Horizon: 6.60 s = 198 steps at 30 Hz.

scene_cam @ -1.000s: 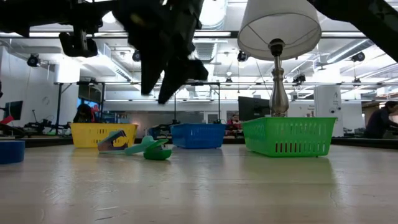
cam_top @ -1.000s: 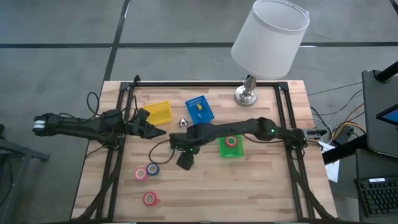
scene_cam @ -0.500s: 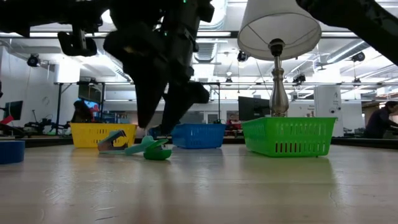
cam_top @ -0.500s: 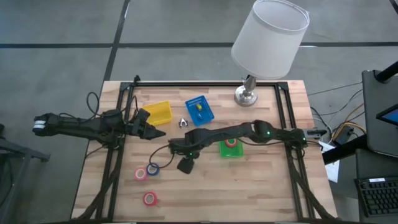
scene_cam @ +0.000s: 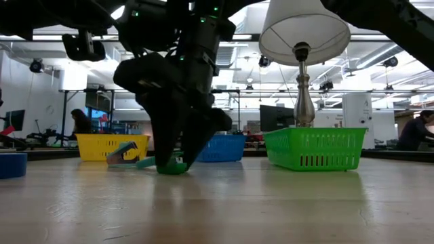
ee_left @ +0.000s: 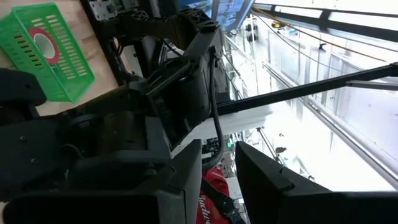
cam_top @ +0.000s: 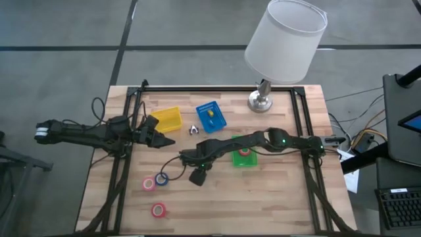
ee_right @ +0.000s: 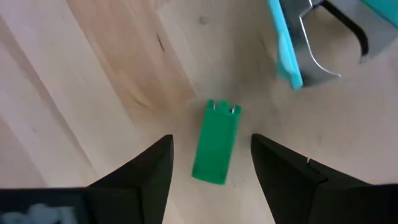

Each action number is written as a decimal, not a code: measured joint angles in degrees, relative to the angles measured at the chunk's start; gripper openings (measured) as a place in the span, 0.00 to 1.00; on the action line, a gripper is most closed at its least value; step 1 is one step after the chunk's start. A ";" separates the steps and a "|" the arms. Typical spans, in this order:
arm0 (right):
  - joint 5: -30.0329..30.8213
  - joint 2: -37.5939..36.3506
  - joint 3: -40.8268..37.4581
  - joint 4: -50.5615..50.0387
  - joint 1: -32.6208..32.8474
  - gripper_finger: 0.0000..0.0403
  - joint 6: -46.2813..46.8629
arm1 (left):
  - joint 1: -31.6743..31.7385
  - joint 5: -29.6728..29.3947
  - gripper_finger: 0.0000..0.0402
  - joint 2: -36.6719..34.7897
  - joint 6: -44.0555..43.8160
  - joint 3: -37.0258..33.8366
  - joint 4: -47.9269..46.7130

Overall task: Pick and place Stapler, Stapler remover, tape
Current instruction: Put the green stapler into the blue bin, then put the blue staple remover into the yellow bin

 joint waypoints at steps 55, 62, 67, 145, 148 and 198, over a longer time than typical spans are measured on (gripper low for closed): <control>4.75 -5.22 8.99 -11.96 -20.68 0.16 -3.53 | -0.07 0.28 0.25 -0.90 0.83 0.00 0.34; 4.80 -4.33 8.85 -11.97 -26.51 0.16 -2.73 | -0.07 0.26 0.25 -0.98 0.83 0.00 0.42; 2.20 -2.89 8.85 -12.11 -28.74 0.16 -1.07 | -0.07 0.25 0.25 -0.98 0.90 0.00 0.39; 19.25 -27.26 8.98 5.83 -4.79 0.20 7.15 | 0.13 -7.39 0.45 27.65 71.95 0.00 -26.29; 19.25 -27.26 8.98 5.85 -4.76 0.20 7.17 | 0.13 -7.74 0.45 29.86 73.57 0.00 -26.00; 18.63 -27.21 8.96 12.36 -6.20 0.14 -4.17 | 0.26 -38.79 0.13 14.57 46.04 5.97 -41.63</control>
